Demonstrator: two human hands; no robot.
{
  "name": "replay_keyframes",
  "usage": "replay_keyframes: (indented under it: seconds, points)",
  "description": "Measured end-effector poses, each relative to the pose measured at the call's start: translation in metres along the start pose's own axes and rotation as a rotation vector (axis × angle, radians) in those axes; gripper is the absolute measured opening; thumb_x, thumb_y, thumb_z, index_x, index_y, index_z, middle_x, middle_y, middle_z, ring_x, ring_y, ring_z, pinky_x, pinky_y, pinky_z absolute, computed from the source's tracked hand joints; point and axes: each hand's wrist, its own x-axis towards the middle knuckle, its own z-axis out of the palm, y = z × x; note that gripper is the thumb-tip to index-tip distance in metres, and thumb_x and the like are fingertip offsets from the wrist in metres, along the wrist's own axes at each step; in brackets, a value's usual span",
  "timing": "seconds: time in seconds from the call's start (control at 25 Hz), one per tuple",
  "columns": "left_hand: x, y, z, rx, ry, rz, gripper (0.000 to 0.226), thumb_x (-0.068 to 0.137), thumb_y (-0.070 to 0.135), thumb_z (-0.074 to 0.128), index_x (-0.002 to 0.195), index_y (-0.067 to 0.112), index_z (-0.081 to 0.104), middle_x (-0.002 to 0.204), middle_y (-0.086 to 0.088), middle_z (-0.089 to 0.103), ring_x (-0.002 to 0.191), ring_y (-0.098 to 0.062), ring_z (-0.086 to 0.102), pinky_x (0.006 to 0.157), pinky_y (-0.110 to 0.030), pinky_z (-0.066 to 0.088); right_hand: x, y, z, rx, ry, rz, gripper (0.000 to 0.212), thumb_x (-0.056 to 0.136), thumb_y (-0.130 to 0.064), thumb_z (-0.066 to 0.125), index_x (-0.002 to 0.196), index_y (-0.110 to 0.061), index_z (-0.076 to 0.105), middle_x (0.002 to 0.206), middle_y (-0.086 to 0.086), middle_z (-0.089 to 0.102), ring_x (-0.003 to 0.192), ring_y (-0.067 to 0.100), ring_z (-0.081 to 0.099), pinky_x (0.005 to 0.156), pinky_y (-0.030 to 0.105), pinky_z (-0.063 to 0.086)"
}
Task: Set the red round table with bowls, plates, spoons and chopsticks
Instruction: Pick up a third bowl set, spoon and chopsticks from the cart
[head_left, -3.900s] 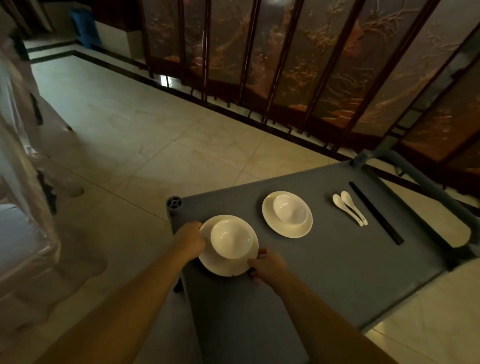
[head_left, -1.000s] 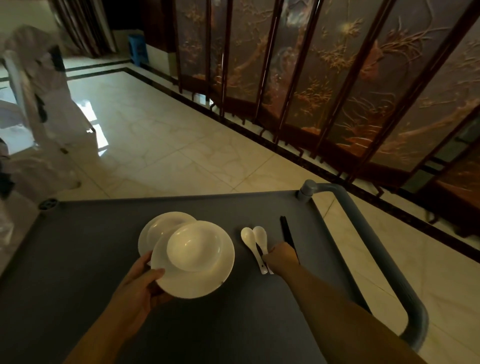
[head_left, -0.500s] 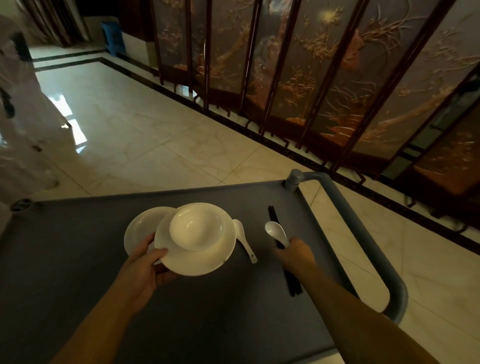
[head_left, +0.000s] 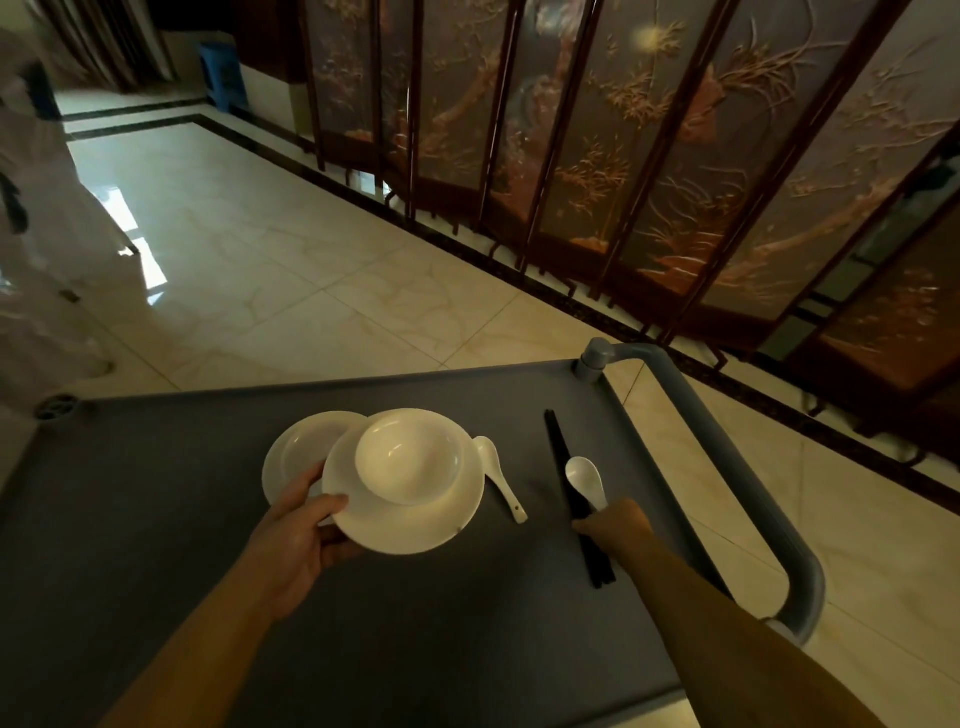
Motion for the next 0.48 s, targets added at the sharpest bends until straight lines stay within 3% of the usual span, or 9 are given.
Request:
replay_keyframes:
  seconds: [0.16,0.32,0.48]
  points:
    - [-0.0033,0.0027,-0.0049,-0.003,-0.004,0.002,0.050,0.085,0.014,0.068,0.120,0.049,0.060,0.133,-0.010,0.058,0.114,-0.037,0.065,0.070,-0.048,0.063,0.0005,-0.0020,-0.0022,-0.031,-0.041,-0.030,0.055,0.079,-0.028,0.083,0.122,-0.002,0.061,0.105,0.013,0.066,0.097,0.029,0.065,0.070,0.033,0.048]
    - [-0.0057,0.0024,-0.0070,-0.005,-0.008,0.003,0.051,0.083,0.016,0.069,0.120,0.049,0.060,0.134,-0.010,0.058,0.115,-0.037,0.065,0.070,-0.047,0.063,-0.0050,-0.0016,0.0033,-0.041,0.008,-0.052,0.052,0.079,-0.027,0.082,0.121,-0.005,0.061,0.090,0.006,0.058,0.084,0.024,0.059,0.064,0.031,0.047]
    - [-0.0058,0.0007,-0.0089,-0.003,-0.017,-0.002,0.053,0.079,0.017,0.070,0.120,0.049,0.061,0.133,-0.010,0.058,0.113,-0.037,0.066,0.070,-0.047,0.063,-0.0079,-0.0024,0.0022,-0.089,-0.023,-0.058,0.050,0.083,-0.028,0.079,0.123,-0.005,0.060,0.091,0.006,0.057,0.082,0.022,0.057,0.065,0.030,0.047]
